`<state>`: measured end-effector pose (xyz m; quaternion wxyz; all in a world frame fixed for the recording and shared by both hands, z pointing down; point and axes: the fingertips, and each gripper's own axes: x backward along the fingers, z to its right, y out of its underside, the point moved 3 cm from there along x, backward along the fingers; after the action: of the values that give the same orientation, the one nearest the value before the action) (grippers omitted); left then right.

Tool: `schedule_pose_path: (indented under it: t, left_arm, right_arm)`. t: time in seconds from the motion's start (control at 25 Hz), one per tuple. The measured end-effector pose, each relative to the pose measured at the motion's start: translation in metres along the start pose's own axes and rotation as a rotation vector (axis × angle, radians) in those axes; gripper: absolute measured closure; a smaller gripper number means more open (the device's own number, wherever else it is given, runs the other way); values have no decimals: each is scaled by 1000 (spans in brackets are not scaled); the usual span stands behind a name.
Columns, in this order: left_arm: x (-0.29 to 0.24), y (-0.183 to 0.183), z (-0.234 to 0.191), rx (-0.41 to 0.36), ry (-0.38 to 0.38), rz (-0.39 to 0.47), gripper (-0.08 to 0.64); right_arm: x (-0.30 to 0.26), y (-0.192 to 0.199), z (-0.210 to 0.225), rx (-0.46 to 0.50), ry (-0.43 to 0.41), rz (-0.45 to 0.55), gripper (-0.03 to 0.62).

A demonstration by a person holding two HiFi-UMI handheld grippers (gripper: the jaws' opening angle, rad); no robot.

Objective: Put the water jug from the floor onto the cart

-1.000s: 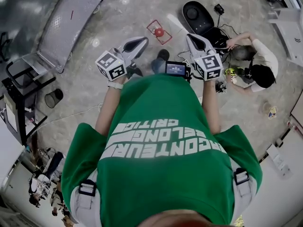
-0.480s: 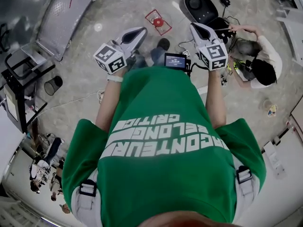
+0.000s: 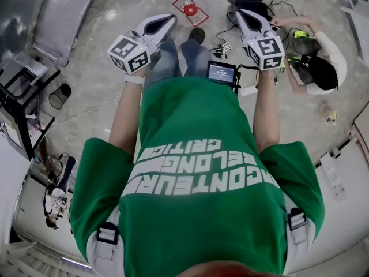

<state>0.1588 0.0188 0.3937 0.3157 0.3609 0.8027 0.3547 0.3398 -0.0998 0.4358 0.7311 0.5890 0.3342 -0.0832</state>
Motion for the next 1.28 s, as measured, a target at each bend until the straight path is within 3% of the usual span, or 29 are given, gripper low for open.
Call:
schedule_pose_path:
  t: [0.36,0.8,1.28]
  left_arm:
    - [-25,30,-49,24,4,-68,549]
    - [-58,111,-115,95,-32,-110,549]
    - [-108,195,-178,108,-22,-238,549]
  right_arm:
    - [-44,51,2,-26,-9,-85,600]
    - [-125,137,-7,-34,-85,-173,600]
    - [-196,223,-15,-86,-153,-242,600]
